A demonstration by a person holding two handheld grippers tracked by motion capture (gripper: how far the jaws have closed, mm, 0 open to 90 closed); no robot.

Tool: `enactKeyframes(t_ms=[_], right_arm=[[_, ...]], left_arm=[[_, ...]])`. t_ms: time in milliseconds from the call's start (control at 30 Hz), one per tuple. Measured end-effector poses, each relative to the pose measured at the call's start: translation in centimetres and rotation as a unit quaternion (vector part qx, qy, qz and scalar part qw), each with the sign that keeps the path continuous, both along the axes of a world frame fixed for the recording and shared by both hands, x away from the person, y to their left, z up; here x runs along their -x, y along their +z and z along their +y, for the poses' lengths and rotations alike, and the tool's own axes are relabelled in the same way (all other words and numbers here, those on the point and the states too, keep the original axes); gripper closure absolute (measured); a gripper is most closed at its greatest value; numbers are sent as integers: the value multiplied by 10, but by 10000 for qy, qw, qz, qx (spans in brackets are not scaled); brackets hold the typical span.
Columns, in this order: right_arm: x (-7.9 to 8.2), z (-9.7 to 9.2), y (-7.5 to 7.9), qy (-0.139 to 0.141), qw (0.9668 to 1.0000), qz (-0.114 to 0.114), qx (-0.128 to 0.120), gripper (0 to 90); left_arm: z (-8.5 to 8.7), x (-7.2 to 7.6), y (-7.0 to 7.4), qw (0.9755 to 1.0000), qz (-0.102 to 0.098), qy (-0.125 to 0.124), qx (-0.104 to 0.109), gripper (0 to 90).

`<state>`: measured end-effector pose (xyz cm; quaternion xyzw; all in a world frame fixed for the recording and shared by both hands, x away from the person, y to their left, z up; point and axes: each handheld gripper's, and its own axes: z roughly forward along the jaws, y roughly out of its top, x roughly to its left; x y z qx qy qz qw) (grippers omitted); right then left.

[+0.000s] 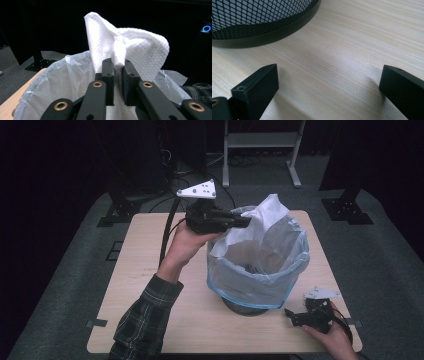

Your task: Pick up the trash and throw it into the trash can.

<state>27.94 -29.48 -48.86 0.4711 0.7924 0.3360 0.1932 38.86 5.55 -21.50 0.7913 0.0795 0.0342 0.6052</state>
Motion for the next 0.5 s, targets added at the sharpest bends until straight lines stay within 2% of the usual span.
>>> enactKeyframes(t_ms=[100,133,267,333,367,500], right_arm=[[0,0,0,-1,10000,0,-1,9],[0,0,0,-1,10000,0,-1,9],[0,0,0,-1,10000,0,0,9],[0,0,0,-1,10000,1,-1,9],[0,0,0,0,10000,0,-1,9],[0,0,0,0,10000,0,0,10]], left_arm=[[-3,1,1,9999,-106,86,-4,659],[-3,1,1,9999,-140,96,7,659],[-4,2,1,9994,-233,234,58,483],[-4,2,1,9994,-236,235,66,453],[-4,2,1,9992,-254,286,62,393],[-2,4,1,9991,-249,318,115,320]])
